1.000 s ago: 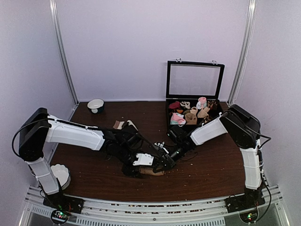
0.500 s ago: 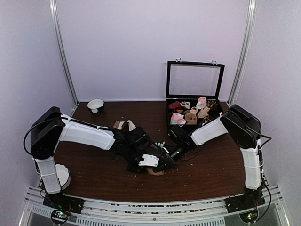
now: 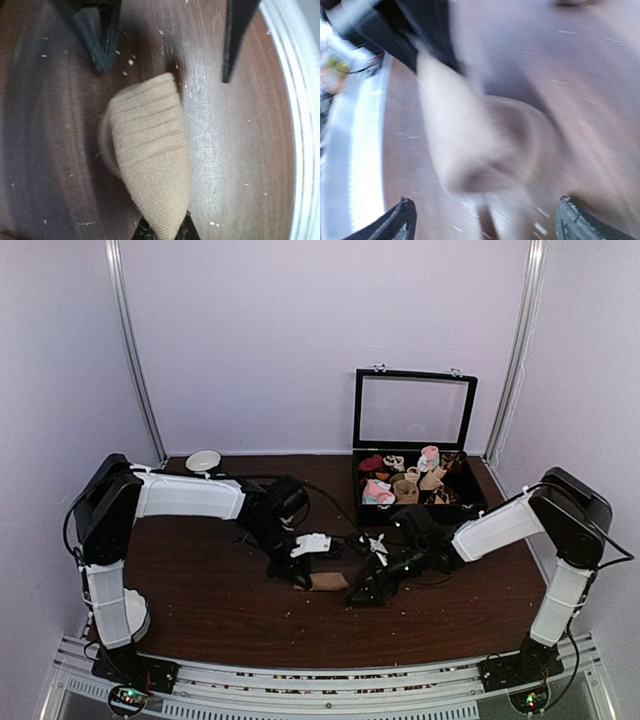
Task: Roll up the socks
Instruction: Pick up the sock from the center of the board.
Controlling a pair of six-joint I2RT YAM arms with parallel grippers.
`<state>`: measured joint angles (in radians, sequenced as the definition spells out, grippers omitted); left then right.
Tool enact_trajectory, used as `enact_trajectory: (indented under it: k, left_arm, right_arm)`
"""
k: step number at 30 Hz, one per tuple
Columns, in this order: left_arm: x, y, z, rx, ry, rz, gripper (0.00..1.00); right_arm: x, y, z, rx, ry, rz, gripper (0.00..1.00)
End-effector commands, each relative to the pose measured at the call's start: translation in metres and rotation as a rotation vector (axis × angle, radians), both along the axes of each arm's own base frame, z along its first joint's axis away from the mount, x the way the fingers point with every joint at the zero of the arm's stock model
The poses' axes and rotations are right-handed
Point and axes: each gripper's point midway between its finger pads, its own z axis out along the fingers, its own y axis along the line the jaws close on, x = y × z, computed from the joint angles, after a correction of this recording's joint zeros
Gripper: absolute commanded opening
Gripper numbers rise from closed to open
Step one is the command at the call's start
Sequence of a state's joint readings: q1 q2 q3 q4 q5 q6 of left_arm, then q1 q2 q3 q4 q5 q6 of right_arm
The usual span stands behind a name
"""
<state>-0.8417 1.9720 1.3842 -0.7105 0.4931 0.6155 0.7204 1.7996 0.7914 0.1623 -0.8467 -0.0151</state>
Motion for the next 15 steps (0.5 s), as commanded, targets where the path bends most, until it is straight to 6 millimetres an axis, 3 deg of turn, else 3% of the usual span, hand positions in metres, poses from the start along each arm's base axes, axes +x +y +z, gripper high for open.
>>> enact_trajectory:
  k: [1,3,6,10,13,15]
  left_arm:
    - [-0.017,0.0,0.053,-0.087,0.196,0.019,0.0]
    - [-0.019,-0.002,0.073,-0.125,0.215,0.007,0.0]
    - [-0.025,-0.005,0.103,-0.177,0.224,-0.024,0.0]
    - [-0.032,-0.005,0.14,-0.237,0.205,-0.073,0.0]
    - [-0.035,-0.004,0.162,-0.275,0.171,-0.107,0.0]
    - [-0.039,-0.003,0.173,-0.292,0.153,-0.128,0.0]
  right_arm:
    - [0.042,-0.032,0.013,-0.101,-0.259,-0.264,1.0]
    - [0.052,-0.04,0.046,-0.072,-0.359,-0.348,1.0]
    - [0.053,-0.045,0.113,0.07,-0.452,-0.416,1.0]
    - [0.035,-0.043,0.178,0.305,-0.469,-0.393,1.0]
    - [0.016,-0.035,0.21,0.462,-0.454,-0.292,1.0]
    - [0.004,-0.023,0.219,0.489,-0.399,-0.188,1.0]
